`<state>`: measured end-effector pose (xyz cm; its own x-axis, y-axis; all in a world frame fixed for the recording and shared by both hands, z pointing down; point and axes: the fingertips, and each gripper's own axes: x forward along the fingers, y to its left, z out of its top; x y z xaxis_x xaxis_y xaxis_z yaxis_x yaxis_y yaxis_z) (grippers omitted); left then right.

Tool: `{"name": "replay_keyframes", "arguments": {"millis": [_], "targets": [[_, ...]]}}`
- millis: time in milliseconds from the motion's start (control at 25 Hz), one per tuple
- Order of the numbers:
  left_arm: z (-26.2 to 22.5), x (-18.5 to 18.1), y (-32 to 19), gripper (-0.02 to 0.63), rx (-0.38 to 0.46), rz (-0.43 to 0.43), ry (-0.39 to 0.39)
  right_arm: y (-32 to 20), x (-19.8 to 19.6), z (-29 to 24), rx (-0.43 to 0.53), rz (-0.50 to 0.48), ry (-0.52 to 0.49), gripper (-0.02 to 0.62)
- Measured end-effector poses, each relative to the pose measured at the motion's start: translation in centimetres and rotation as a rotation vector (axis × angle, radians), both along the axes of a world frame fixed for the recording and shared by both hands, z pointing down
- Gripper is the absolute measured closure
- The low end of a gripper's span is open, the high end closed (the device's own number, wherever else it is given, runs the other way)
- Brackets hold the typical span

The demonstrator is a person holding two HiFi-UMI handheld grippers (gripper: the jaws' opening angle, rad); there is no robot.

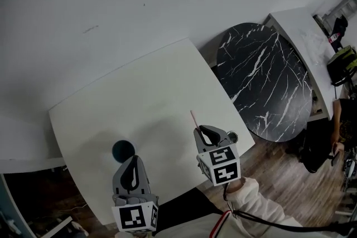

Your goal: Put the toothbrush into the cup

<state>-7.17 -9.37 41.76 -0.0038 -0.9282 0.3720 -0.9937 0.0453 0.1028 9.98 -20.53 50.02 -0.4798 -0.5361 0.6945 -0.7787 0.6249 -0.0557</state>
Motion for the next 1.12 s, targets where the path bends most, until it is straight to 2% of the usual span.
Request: {"name": "replay_keyframes", "arguments": {"millis": [400,800,1120], "targets": [[-4.1,-3.8,3.2,0.597,0.049,-0.078,-0.041,3.2,-4.7,-6.7,0.08,-0.089,-0.078,0.545],[-5.9,-6.1,5.5,0.597,0.072,-0.144,-0.07,5.3,-9.2,-10.8,0.142,-0.196,-0.144,0.545],[-6.2,-7.5,6.9,0.597,0.068,-0.186,-0.069,7.1,-13.5,-14.5,0.229,-0.291,-0.273,0.545]]}}
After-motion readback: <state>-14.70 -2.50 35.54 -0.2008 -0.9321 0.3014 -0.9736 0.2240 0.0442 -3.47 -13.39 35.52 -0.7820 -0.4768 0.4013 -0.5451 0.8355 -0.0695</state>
